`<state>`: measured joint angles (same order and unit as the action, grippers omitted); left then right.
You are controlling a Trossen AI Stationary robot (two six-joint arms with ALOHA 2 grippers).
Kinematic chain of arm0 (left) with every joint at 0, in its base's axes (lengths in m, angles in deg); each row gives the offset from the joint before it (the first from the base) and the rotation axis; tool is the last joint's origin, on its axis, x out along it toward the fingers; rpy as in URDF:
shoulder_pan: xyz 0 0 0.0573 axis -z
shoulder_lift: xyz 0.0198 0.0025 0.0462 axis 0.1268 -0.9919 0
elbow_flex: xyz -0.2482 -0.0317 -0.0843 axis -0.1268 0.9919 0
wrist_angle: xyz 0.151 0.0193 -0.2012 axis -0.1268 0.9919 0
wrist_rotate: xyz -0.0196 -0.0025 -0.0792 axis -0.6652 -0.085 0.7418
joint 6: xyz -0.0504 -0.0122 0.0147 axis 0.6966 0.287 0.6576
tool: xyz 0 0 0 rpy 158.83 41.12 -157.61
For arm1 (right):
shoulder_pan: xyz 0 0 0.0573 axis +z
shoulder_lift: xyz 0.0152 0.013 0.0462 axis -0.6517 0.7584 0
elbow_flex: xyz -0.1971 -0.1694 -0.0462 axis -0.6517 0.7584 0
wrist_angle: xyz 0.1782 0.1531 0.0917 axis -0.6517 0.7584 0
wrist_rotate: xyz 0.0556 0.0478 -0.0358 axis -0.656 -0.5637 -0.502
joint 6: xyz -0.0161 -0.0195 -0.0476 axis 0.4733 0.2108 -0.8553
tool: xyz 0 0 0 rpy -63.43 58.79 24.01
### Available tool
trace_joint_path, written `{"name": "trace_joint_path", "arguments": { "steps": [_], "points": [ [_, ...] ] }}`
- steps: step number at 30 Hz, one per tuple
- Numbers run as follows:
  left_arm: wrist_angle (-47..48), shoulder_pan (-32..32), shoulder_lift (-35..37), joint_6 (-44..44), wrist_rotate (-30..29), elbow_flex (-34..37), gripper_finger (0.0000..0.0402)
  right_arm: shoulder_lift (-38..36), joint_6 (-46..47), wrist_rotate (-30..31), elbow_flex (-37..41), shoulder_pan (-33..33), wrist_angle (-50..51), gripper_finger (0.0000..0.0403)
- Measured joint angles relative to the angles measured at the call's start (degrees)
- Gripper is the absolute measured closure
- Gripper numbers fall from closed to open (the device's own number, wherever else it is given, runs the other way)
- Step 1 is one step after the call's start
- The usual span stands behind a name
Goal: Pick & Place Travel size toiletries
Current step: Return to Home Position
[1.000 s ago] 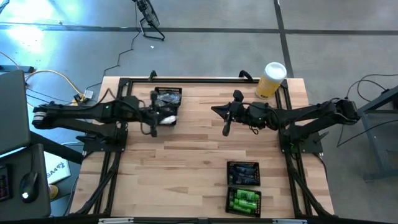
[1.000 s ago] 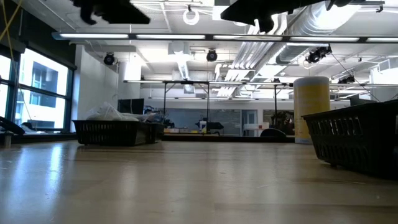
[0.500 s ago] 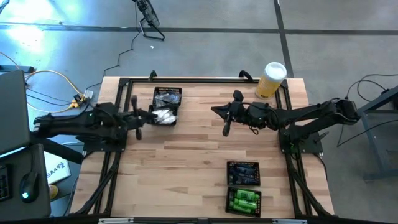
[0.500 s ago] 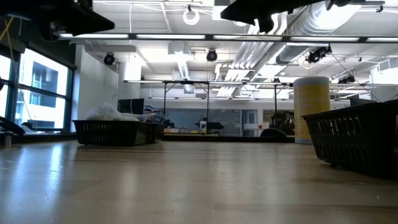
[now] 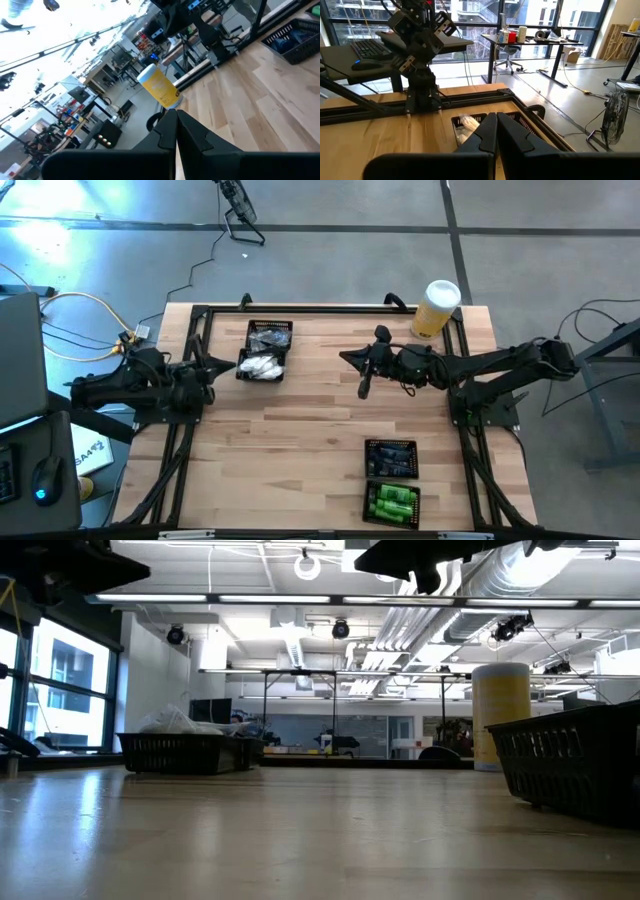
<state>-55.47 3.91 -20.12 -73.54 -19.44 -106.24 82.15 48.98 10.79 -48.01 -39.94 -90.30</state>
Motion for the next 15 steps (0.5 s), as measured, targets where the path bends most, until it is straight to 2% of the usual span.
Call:
{"name": "trace_joint_path", "arguments": {
  "steps": [9, 15],
  "points": [
    [3.0, 0.0, 1.2, -1.0, -3.0, 0.4, 0.0396, 0.0, -0.1, 0.0, 0.0, 0.0, 0.1, 0.0399],
    [-1.6, 0.0, 1.1, -1.0, 4.0, 6.0, 0.0396, 0.0, -0.1, 0.0, 0.0, 0.0, 0.1, 0.0399]
  ]
}}
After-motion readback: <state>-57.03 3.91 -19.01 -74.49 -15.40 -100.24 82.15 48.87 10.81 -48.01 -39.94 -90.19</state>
